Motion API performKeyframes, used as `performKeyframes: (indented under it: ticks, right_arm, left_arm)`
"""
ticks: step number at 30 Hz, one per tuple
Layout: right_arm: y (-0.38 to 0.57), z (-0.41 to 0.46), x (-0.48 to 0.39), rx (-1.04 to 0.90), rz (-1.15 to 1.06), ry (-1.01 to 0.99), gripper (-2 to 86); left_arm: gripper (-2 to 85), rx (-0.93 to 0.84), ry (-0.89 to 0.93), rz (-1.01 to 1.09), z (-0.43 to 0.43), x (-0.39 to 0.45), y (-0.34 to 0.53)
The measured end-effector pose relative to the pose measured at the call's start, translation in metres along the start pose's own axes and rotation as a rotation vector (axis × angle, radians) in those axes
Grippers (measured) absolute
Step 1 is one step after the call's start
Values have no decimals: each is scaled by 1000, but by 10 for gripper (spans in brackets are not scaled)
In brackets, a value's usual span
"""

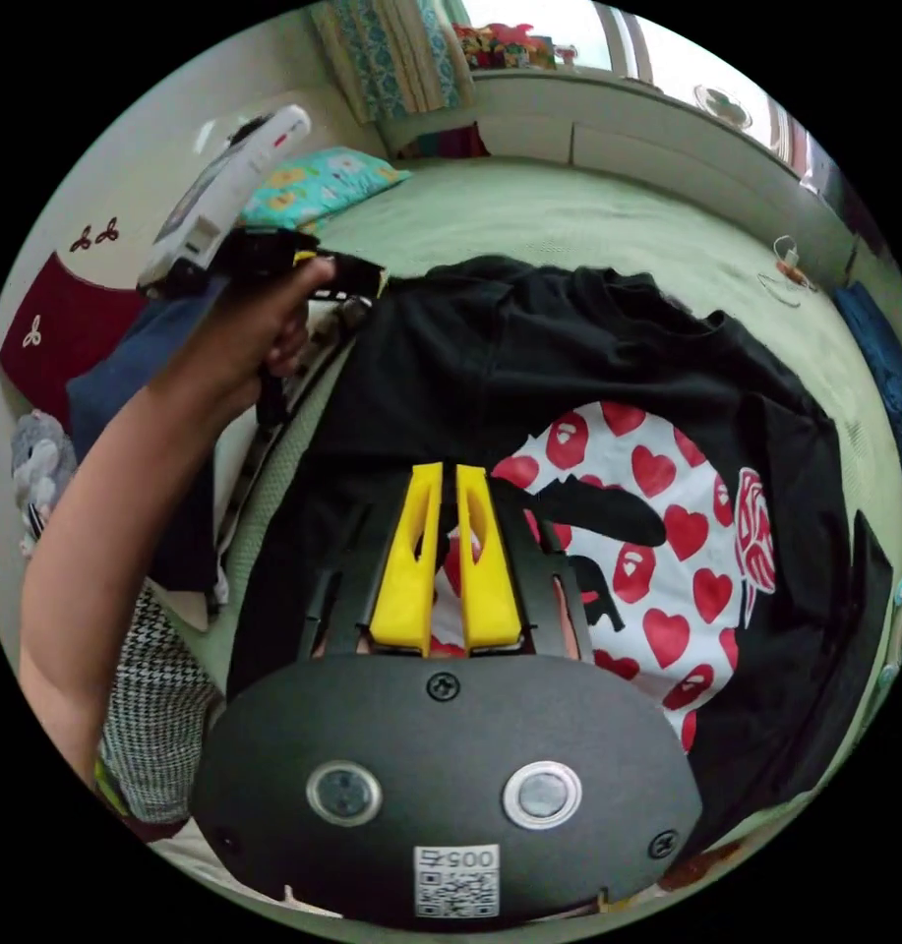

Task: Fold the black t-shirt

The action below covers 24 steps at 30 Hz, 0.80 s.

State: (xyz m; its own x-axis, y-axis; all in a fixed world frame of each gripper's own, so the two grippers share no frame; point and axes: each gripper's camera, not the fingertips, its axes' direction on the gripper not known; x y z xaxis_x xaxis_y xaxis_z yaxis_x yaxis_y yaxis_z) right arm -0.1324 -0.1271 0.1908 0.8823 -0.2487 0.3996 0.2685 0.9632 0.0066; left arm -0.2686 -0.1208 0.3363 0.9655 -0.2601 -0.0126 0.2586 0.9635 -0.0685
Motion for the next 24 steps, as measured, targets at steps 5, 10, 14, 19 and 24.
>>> performKeyframes:
  ticks: [5, 10, 14, 19, 24]
  right_arm:
    - [-14, 15, -6, -18, -18, 73, 68]
    - [-24, 40, -20, -67, -30, 134, 20]
    - [-22, 14, -23, -35, -24, 101, -14]
    - [-11, 14, -23, -70, 16, 78, -14]
    - [-9, 17, -25, -101, -52, 102, 28]
  left_arm:
    - [17, 16, 135, 38, -33, -1, 58]
    - [20, -31, 147, 46, -26, 3, 91]
    - [27, -59, 138, 40, -15, 1, 106]
    - [40, -51, 142, 38, -23, -2, 123]
    - [42, -53, 127, 52, -32, -8, 142]
